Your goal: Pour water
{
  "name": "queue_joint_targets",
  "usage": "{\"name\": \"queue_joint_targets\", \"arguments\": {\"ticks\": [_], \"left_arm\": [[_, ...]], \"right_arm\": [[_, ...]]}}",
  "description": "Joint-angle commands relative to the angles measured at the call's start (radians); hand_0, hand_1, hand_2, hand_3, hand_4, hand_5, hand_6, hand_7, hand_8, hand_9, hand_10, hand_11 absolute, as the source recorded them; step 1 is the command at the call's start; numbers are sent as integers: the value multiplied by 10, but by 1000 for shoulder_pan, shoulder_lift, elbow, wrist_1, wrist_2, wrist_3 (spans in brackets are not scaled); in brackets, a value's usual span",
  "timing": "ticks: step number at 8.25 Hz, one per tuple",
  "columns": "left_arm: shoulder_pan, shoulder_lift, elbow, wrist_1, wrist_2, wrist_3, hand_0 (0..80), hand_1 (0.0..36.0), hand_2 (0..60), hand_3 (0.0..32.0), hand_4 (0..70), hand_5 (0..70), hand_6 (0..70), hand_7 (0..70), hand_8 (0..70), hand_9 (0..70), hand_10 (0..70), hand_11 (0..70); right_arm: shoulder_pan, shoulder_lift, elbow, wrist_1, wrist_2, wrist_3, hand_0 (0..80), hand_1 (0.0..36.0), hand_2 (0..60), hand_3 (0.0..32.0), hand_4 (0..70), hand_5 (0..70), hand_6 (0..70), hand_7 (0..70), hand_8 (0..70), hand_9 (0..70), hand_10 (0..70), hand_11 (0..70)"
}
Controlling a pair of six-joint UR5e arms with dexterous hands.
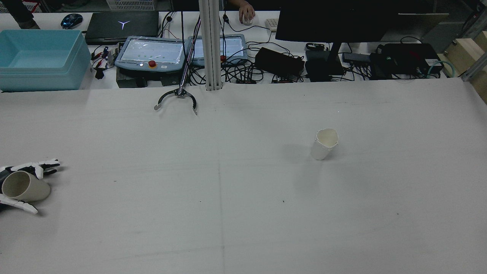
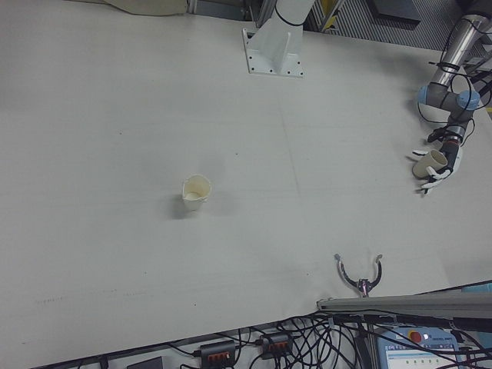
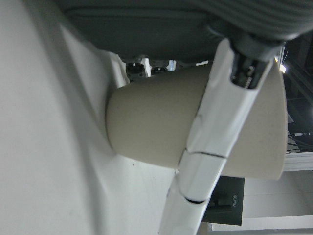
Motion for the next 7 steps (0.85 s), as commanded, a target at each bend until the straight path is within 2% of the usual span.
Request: {"name": "queue_joint_targets", "arguments": {"ticks": [1, 2, 3, 4, 5, 6, 7], "left_arm": [[-61, 44, -82, 48, 4, -69, 800, 360, 600, 0, 700, 700, 277, 204, 153, 88, 122, 207], [-97, 88, -172, 93, 7, -79, 800, 360, 600, 0, 700, 700, 306, 209, 162, 94, 127, 212], [-116, 95, -239, 140, 37, -82, 800, 360, 600, 0, 700, 700, 316, 209, 160, 89, 127, 212], [-143, 94, -279, 217, 120, -111, 800, 360, 600, 0, 700, 700, 316, 207, 152, 72, 121, 202], [-198, 92, -287, 230, 174, -111, 800, 360, 600, 0, 700, 700, 313, 223, 140, 56, 110, 187], [-211, 90, -299, 243, 182, -112, 800, 360, 600, 0, 700, 700, 337, 224, 142, 50, 107, 181], [-214, 95, -335, 277, 183, -112, 800, 360, 258, 0, 700, 700, 391, 249, 155, 57, 108, 183]], "right_arm": [[0, 0, -4, 3, 1, 1, 389, 80, 142, 276, 0, 43, 87, 87, 94, 111, 0, 0], [0, 2, 2, 3, 3, 5, 391, 82, 143, 276, 0, 44, 87, 88, 93, 110, 0, 0], [0, 22, 11, 2, 3, 10, 391, 82, 144, 276, 0, 44, 90, 92, 97, 115, 0, 0], [0, 34, 16, 2, 3, 11, 393, 82, 145, 270, 0, 44, 94, 102, 98, 117, 0, 0], [-5, 36, 14, 5, 3, 7, 400, 85, 150, 276, 0, 44, 103, 118, 94, 113, 0, 0], [-15, 34, 11, 6, 2, 5, 401, 85, 152, 272, 0, 44, 109, 129, 98, 119, 0, 0], [-32, 34, 10, 8, 2, 5, 401, 85, 152, 276, 0, 46, 111, 129, 103, 126, 0, 0]]}}
